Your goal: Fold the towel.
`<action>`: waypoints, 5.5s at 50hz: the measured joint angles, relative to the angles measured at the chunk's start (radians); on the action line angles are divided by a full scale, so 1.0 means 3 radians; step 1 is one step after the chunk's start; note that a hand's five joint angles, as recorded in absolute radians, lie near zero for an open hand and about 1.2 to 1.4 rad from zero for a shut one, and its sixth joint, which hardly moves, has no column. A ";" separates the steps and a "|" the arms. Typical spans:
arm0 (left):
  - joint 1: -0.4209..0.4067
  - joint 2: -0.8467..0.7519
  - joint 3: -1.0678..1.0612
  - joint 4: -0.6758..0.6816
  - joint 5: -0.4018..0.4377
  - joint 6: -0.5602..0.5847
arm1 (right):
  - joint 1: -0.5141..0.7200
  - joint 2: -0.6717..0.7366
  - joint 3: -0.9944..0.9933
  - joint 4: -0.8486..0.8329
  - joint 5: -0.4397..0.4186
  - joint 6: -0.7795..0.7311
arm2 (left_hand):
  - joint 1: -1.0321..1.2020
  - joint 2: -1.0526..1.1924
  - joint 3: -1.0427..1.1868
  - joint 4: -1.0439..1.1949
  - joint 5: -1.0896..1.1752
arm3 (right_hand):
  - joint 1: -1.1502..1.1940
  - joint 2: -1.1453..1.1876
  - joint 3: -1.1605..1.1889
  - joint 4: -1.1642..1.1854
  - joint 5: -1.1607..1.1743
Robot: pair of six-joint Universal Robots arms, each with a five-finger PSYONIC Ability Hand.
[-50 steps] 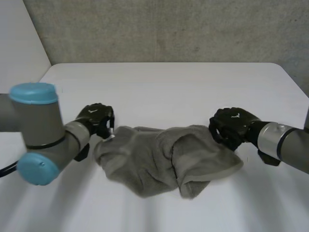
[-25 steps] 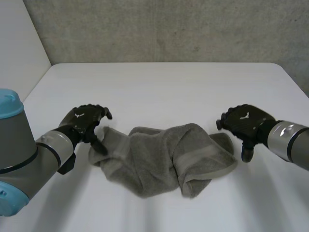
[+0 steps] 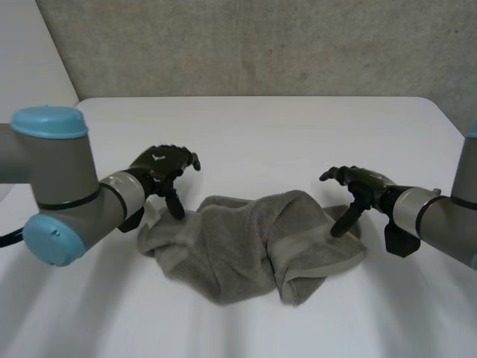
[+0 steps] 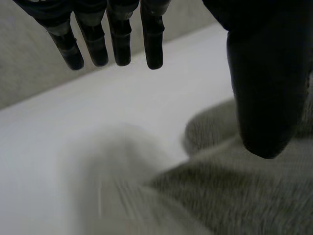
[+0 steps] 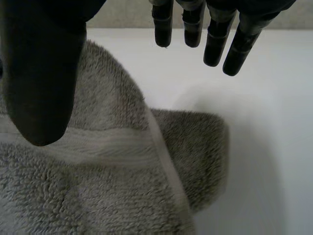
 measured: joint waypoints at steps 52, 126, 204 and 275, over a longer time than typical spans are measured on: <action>-0.0011 0.0086 -0.0320 -0.0712 -0.0043 0.0299 | 0.0105 -0.0056 0.0176 0.0008 -0.0288 -0.0355 | 0.1226 0.1343 0.0000 0.0000 0.1436 | 0.3004 0.2937 0.0000 0.0000 0.3032; 0.0114 0.0408 -0.0695 -0.0487 0.0150 0.0165 | -0.0169 -0.0402 0.0391 0.0941 -0.0502 -0.2231 | 0.2553 0.2598 0.0000 0.0000 0.2699 | 0.3535 0.3420 0.0000 0.0000 0.3612; 0.0461 0.1543 -0.0498 0.1811 -0.0051 -0.0466 | -0.0035 -0.1123 -0.0461 -0.0901 -0.0005 -0.1508 | 0.3121 0.3396 0.0000 0.0000 0.3419 | 0.3575 0.3472 0.0000 0.0000 0.3635; 0.0585 -0.0450 0.0595 0.0484 0.0247 0.0314 | -0.0275 -0.0003 -0.0327 -0.0892 -0.0270 -0.2601 | 0.3122 0.3430 0.0000 0.0000 0.3484 | 0.3576 0.3519 0.0000 0.0000 0.3636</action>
